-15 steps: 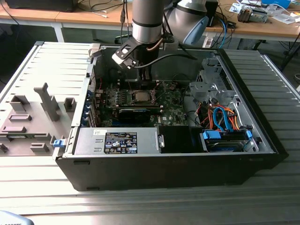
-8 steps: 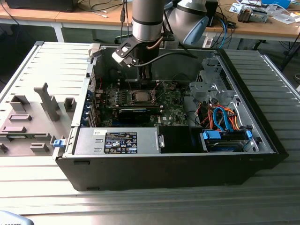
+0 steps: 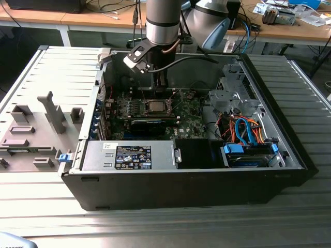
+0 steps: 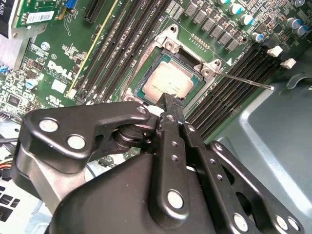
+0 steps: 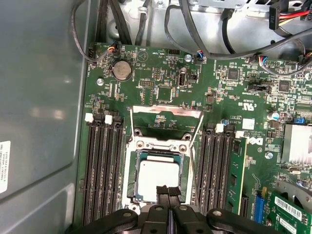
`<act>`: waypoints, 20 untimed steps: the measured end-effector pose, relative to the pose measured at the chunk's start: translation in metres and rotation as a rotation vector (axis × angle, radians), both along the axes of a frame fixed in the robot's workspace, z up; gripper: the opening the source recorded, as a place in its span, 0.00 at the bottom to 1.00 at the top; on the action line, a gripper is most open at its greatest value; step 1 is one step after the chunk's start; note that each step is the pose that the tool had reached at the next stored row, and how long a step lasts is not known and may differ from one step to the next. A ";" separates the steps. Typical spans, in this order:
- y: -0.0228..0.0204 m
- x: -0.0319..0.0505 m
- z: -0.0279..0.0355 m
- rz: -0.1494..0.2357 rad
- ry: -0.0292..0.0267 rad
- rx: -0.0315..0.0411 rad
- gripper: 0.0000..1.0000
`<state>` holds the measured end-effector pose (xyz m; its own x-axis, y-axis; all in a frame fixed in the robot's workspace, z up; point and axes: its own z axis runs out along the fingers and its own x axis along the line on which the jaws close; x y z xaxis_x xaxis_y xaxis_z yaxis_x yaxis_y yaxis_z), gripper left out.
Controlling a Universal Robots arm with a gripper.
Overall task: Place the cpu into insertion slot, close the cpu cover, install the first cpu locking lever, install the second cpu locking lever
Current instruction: 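Place the cpu into insertion slot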
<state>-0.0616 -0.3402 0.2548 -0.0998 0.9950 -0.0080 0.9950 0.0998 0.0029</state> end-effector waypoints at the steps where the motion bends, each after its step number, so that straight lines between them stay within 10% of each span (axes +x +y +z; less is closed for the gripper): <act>1: 0.0000 0.0000 0.0002 0.000 0.0001 0.0000 0.11; 20: 0.0000 0.0000 0.0077 0.000 0.0000 0.0001 0.11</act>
<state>-0.0616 -0.3402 0.2626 -0.0999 0.9950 -0.0079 0.9950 0.0999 0.0029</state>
